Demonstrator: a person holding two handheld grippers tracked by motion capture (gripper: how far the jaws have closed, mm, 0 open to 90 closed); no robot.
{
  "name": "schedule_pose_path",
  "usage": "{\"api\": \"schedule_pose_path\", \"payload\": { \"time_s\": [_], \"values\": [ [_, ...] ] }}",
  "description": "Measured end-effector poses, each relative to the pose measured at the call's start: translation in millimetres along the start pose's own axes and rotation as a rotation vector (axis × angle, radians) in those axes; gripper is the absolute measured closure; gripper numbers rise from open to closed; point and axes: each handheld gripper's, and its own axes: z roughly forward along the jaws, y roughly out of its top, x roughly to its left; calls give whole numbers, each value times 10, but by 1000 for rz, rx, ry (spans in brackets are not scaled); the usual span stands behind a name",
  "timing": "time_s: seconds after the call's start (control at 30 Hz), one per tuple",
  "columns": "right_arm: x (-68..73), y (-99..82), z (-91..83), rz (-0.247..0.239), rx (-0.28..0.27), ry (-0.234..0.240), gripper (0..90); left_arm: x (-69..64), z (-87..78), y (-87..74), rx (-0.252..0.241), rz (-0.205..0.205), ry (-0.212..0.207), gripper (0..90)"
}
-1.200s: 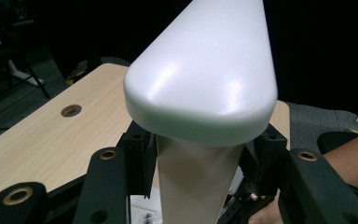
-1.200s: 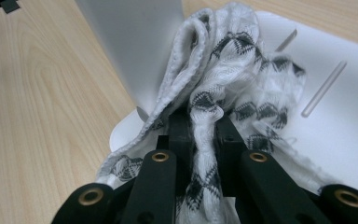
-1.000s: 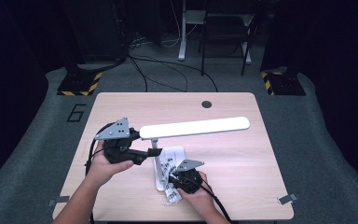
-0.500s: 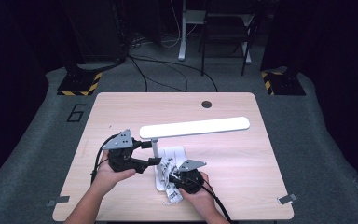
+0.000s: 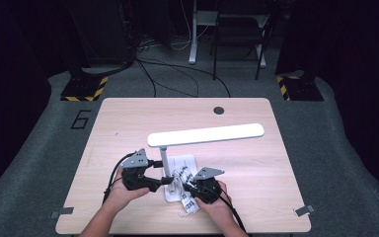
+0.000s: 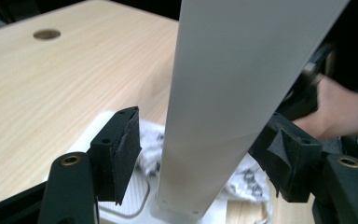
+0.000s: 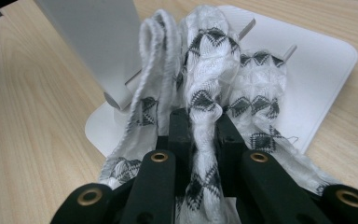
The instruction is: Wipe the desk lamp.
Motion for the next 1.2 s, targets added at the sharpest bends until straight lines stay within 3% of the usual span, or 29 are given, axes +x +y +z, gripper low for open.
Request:
{"api": "schedule_pose_path", "payload": {
  "time_s": [0.23, 0.33, 0.37, 0.5, 0.67, 0.83, 0.97, 1.2],
  "values": [
    [-35, 33, -121, 15, -41, -10, 803, -9, 99, -134, 15, 17, -8, 388],
    [-63, 34, -234, 37, -80, -13, 803, -4, 135, -190, 17, 16, -1, 393],
    [-102, 36, -324, 50, -117, -2, 803, 10, 148, -212, 23, 17, -1, 397],
    [-126, 74, -419, 63, -150, -7, 804, 27, 198, -264, 35, 8, 3, 413],
    [-117, 225, -579, 29, -195, -2, 804, 21, 254, -293, 50, 19, -9, 465],
    [-57, 458, -800, 6, -244, 25, 804, 16, 273, -320, 54, 40, 11, 503],
    [-4, 586, -863, -13, -268, 49, 805, 0, 274, -318, 61, 70, 26, 514],
    [90, 738, -886, -36, -298, 86, 805, -16, 277, -318, 66, 86, 38, 522]
  ]
}}
